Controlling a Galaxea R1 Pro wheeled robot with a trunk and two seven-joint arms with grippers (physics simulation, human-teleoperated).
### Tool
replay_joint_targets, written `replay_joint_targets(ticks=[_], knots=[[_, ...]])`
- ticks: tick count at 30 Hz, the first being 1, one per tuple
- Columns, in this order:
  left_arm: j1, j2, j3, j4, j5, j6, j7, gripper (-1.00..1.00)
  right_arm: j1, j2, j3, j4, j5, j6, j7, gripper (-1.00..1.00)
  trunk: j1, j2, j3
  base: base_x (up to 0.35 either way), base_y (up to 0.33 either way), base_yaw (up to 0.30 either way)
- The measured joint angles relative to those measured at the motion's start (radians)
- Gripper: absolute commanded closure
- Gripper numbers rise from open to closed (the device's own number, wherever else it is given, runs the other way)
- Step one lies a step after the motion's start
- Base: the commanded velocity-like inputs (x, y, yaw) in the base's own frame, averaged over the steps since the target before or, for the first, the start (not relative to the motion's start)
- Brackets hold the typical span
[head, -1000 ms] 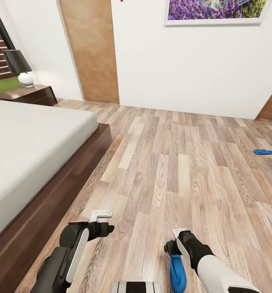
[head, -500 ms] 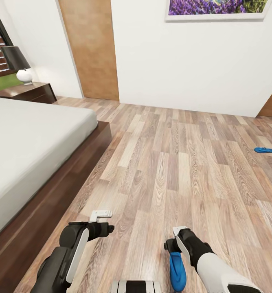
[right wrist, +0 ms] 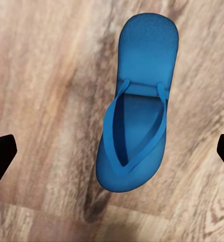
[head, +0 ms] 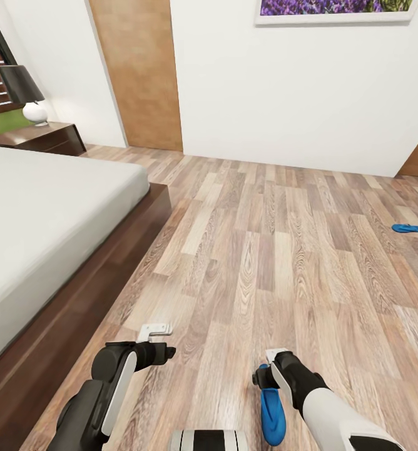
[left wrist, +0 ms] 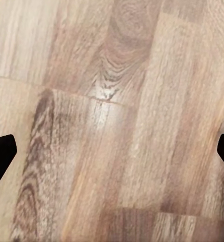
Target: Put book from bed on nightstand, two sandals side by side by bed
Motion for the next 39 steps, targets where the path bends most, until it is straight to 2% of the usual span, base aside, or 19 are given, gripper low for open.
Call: replay_joint_targets(ticks=[10, 21, 28, 39], knots=[[0.000, 0.000, 0.000, 0.001, -0.001, -0.001, 0.001, -1.00, 0.000, -0.003, -0.004, 0.001, 0.000, -0.001, 0.000, -1.00, 0.000, 0.000, 0.000, 0.000, 0.000, 0.000], [0.000, 0.000, 0.000, 0.002, -0.001, -0.002, 0.001, -1.00, -0.004, -0.006, -0.005, 0.000, 0.000, -0.001, -0.003, -1.00, 0.005, -0.003, -0.042, 0.000, 0.000, 0.000], [0.000, 0.000, 0.000, 0.002, -0.001, -0.002, 0.001, -1.00, -0.012, -0.006, -0.005, 0.000, 0.000, 0.000, -0.003, -1.00, 0.005, -0.003, -0.043, 0.000, 0.000, 0.000], [0.000, 0.000, -0.001, 0.002, -0.001, -0.003, 0.001, -1.00, -0.016, -0.006, -0.005, 0.000, -0.001, 0.000, -0.004, -1.00, 0.010, -0.005, -0.085, 0.000, 0.000, 0.000]])
